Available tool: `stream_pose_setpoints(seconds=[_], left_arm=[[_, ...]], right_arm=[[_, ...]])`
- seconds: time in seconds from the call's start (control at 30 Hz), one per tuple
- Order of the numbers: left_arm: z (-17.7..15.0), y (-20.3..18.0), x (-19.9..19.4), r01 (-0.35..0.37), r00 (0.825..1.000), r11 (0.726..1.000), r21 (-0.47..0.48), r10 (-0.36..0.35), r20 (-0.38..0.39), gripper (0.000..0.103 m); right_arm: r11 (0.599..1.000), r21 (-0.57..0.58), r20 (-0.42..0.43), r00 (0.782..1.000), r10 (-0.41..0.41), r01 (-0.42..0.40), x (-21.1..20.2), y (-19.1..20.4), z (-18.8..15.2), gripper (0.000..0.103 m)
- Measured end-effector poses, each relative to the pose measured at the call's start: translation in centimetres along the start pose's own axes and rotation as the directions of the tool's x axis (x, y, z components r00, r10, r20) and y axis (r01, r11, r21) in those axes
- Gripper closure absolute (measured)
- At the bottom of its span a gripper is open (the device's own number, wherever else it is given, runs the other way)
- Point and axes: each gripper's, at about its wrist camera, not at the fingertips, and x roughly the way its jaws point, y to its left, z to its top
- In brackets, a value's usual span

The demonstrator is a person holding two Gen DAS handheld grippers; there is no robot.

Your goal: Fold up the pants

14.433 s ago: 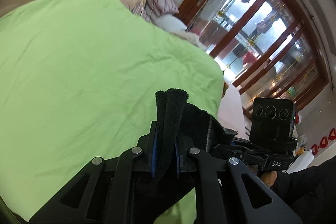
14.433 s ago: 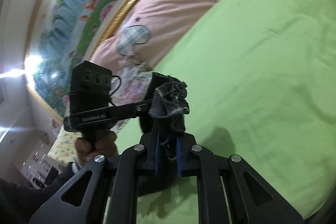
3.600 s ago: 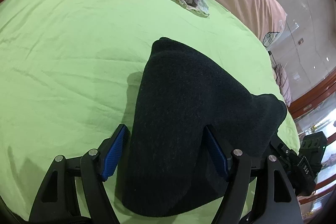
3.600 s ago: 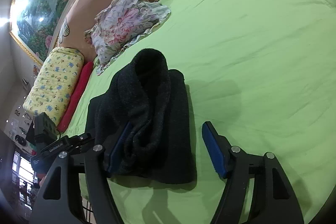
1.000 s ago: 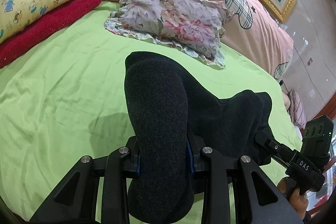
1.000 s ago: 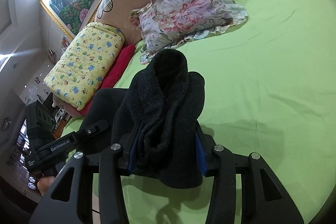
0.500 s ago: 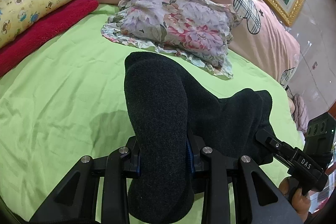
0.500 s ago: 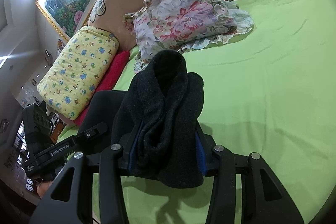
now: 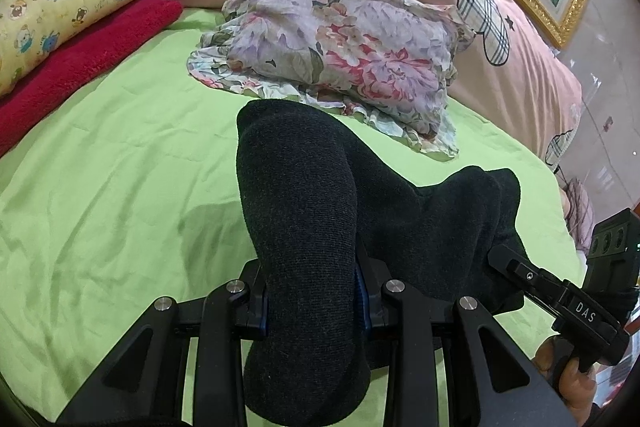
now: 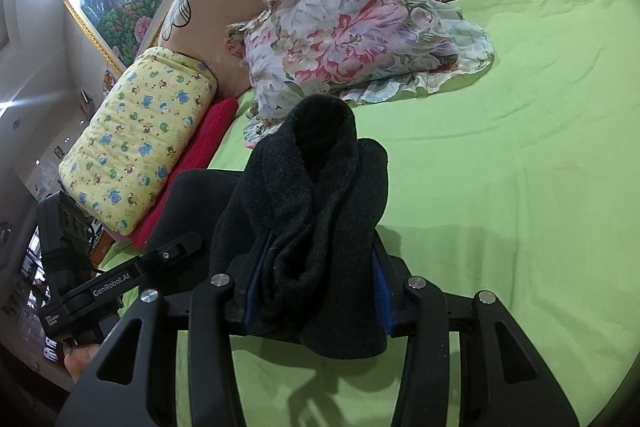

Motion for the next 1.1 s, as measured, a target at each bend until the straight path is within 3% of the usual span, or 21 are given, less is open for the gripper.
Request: stream_pose_setpoints(seconds=[0.5, 0.8, 0.97, 1.1], left_arm=[[0.5, 1.6, 2.7, -0.001, 1.0, 1.0, -0.028, 0.0, -0.024, 0.071], [-0.9, 4.2, 3.9, -0.018, 0.999, 0.996, -0.082, 0.015, -0.034, 0.039], [-1.5, 5.0, 4.5, -0.032, 0.999, 0.997, -0.07, 0.03, -0.029, 0.024], [-2.5, 5.6, 5.1, -0.017, 1.0, 0.997, -0.079, 0.018, 0.007, 0.018]], right_arm=[[1.0, 0.014, -0.032, 0.999, -0.024, 0.025, 2.9, -1.6, 0.8, 0.055], [0.993, -0.032, -0.021, 0.993, -0.118, 0.117, 3.6, -3.6, 0.6, 0.046], [0.988, -0.083, 0.014, 0.992, -0.128, 0.128, 3.9, -4.6, 0.0, 0.033], [0.995, -0.03, 0.0, 0.995, -0.095, 0.095, 4.3, -6.0, 0.0, 0.025]])
